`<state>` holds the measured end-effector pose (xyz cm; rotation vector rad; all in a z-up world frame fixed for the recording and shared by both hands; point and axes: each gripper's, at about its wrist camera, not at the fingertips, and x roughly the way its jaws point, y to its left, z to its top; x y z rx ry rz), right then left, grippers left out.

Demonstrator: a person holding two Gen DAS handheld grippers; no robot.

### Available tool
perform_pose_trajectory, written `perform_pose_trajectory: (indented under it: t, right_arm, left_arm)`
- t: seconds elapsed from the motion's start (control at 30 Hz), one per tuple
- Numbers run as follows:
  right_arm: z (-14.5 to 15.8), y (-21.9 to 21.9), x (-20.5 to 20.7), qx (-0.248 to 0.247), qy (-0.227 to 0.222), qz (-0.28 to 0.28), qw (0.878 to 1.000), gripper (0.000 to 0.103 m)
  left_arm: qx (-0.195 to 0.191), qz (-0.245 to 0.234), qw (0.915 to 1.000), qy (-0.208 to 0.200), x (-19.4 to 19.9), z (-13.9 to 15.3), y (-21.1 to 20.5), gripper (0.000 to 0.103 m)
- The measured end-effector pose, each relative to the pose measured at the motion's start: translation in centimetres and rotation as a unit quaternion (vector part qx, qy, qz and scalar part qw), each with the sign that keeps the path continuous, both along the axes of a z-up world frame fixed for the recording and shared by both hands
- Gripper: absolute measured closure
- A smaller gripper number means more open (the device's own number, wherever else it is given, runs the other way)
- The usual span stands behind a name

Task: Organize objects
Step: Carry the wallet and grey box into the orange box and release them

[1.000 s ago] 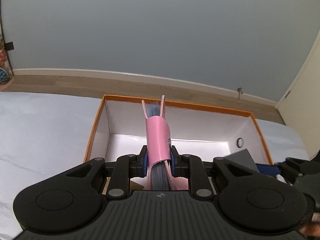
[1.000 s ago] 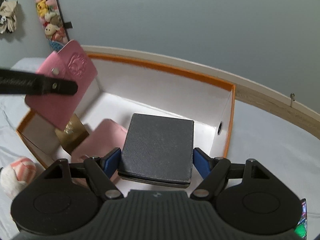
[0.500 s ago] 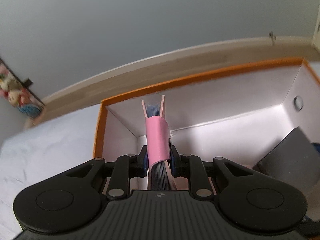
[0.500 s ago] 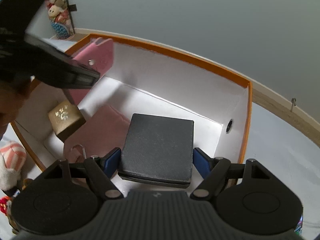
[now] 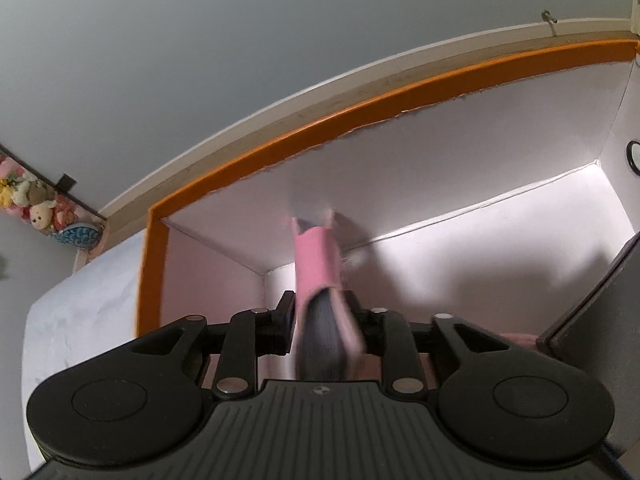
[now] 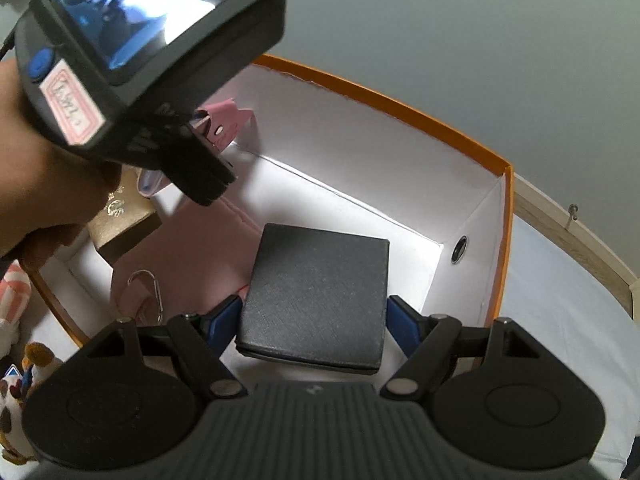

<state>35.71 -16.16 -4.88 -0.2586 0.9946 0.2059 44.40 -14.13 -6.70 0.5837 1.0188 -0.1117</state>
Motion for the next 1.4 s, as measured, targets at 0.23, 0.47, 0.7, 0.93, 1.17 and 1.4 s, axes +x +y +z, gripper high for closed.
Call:
perform_pose_trajectory:
  t: [0.23, 0.47, 0.7, 0.93, 1.17, 1.4]
  right_arm:
    - [-0.1, 0.2, -0.2, -0.003, -0.003, 0.002, 1.000, 0.024]
    - [-0.1, -0.1, -0.6, 0.006, -0.004, 0.005, 1.000, 0.024]
    - [0.1, -0.3, -0.9, 0.022, -0.002, 0.003, 1.000, 0.024]
    - [0.3, -0.5, -1.3, 0.026, 0.005, -0.003, 1.000, 0.024]
    - [0.6, -0.7, -1.8, 0.036, 0.015, -0.003, 0.999, 0.024]
    - [2.8, -3.8, -2.7, 0.053, 0.001, -0.012, 0.999, 0.024]
  left_arm:
    - [0.022, -0.036, 0.9990, 0.016, -0.3, -0.5, -1.1, 0.037]
    - [-0.028, -0.023, 0.9993, -0.004, -1.2, 1.6, 0.5, 0.028]
    - [-0.127, -0.013, 0.9918, -0.008, -1.7, 4.7, 3.9, 0.028]
    - [-0.206, 0.017, 0.9779, 0.033, -1.6, 5.0, 5.0, 0.034]
    - [-0.218, 0.035, 0.9753, 0.013, -2.0, 5.7, 6.2, 0.034]
    - [-0.273, 0.041, 0.9607, -0.027, -4.6, 8.2, 8.0, 0.034]
